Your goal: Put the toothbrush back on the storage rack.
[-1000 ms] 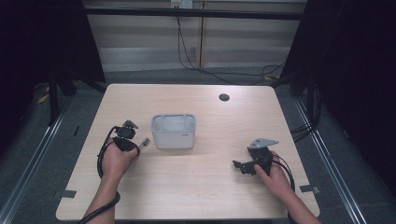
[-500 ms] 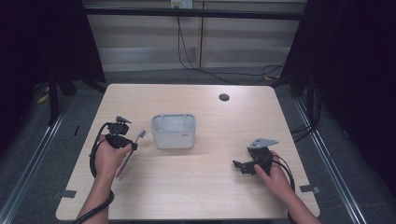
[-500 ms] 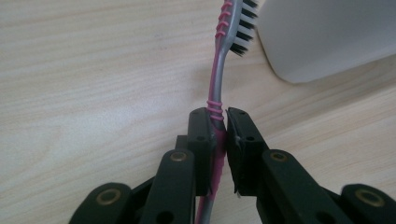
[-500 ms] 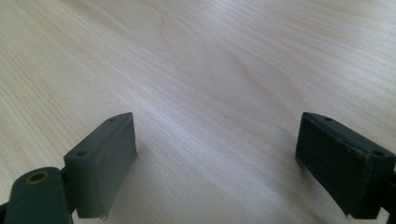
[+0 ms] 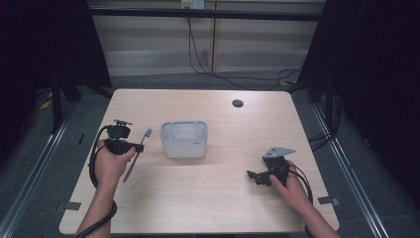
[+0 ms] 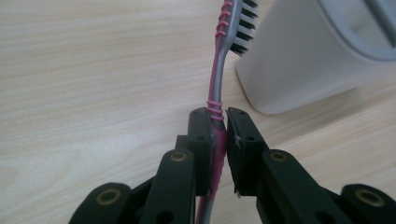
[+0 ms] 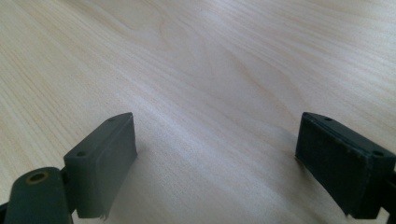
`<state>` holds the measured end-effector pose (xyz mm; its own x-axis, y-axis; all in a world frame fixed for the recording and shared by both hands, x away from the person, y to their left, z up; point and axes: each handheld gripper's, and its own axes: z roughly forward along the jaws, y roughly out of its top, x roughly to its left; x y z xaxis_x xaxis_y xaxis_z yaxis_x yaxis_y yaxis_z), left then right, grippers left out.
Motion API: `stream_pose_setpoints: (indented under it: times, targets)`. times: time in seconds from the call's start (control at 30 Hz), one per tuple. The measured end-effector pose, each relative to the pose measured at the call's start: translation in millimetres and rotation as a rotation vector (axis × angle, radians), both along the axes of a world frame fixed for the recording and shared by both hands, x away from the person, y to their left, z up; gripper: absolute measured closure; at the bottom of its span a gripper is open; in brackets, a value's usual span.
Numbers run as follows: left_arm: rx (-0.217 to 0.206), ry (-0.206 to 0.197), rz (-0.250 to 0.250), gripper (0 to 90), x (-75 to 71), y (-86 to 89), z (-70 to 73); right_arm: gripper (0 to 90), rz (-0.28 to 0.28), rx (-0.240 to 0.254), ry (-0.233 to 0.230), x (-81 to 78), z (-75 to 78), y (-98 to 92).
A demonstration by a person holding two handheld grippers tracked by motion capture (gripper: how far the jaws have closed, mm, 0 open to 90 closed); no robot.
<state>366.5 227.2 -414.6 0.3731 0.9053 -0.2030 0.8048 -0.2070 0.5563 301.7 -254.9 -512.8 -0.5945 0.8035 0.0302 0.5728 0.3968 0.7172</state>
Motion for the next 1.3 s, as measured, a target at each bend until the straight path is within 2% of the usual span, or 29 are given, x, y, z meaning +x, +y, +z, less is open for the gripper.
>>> stream_pose_setpoints:
  times: [0.3, 0.33, 0.63, 0.67, 1.0, 1.3]
  targets:
    - [-0.065, -0.105, 0.013, 80.5, -5.6, 3.7, 17.2, 11.7, 0.0, 0.0, 0.0, 0.0, 0.0, 0.0]
    - [-0.081, -0.13, 0.011, 80.4, -6.3, 3.3, 21.0, 11.7, 0.0, 0.0, 0.0, 0.0, 0.0, 0.0]
    - [-0.123, -0.202, 0.006, 80.4, -8.2, -2.6, 33.2, 11.7, 0.0, 0.0, 0.0, 0.0, 0.0, 0.0]
    - [-0.138, -0.226, 0.009, 80.4, -8.6, -4.5, 36.6, 11.7, 0.0, 0.0, 0.0, 0.0, 0.0, 0.0]
    - [-0.172, -0.296, 0.015, 80.4, -10.1, -11.8, 44.8, 11.7, 0.0, 0.0, 0.0, 0.0, 0.0, 0.0]
    - [-0.213, -0.336, 0.011, 80.4, -11.4, -15.5, 49.2, 11.7, 0.0, 0.0, 0.0, 0.0, 0.0, 0.0]
